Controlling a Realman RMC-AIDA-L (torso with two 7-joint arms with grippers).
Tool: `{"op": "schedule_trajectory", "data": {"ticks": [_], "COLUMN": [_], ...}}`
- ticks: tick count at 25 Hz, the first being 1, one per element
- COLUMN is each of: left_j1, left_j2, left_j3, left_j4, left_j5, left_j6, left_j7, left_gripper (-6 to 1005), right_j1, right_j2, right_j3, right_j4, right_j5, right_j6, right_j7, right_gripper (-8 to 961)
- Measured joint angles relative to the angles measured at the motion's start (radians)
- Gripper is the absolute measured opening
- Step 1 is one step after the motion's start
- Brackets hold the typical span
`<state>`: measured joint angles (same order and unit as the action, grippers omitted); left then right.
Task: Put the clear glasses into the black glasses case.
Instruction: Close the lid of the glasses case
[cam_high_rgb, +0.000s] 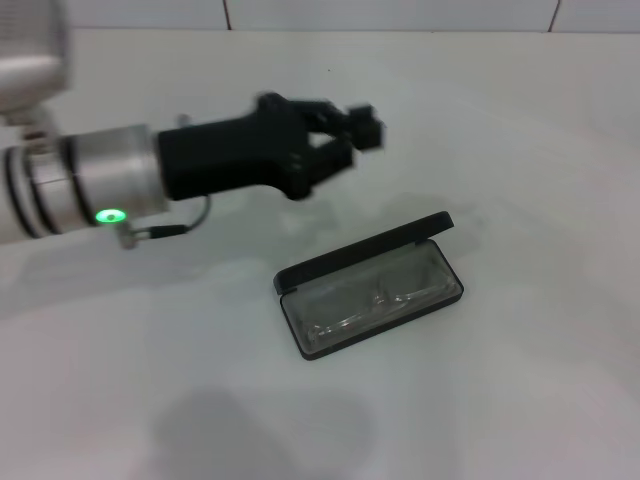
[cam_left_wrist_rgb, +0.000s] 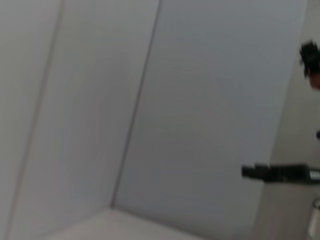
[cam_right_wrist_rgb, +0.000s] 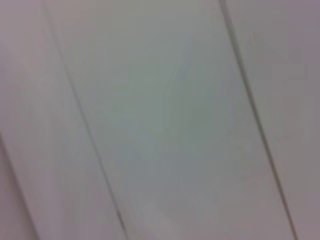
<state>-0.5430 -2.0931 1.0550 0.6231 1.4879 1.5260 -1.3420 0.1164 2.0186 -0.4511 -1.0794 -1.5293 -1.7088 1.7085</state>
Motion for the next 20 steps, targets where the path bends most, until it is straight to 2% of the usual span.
{"op": "schedule_trajectory", "data": {"ticks": [6, 8, 14, 20], "left_j1": [-0.022, -0.022, -0.027, -0.025], "left_j2": [0.002, 0.004, 0.004, 0.003], "left_j3": [0.175, 0.2, 0.21, 0.214], "left_j4": [0.032, 0.047, 0.059, 0.048], "left_j5": [0.01, 0.022, 0.096, 0.101], "left_j6": [-0.148, -0.162, -0.183, -0.207], "left_j7": [-0.094, -0.121, -0.177, -0.179], "left_gripper": [158, 170, 181, 180], "right_j1": [-0.005, -0.007, 0.007, 0.028], "right_j2": [-0.002, -0.004, -0.005, -0.006], "right_j3": [0.066, 0.08, 0.088, 0.087], "right_j4": [0.108, 0.126, 0.159, 0.171], "right_j5": [0.0, -0.003, -0.008, -0.01], "right_j6": [-0.005, -0.007, -0.002, 0.011], "right_j7": [-0.072, -0.082, -0.093, -0.106], "right_gripper": [352, 352, 352, 352]}}
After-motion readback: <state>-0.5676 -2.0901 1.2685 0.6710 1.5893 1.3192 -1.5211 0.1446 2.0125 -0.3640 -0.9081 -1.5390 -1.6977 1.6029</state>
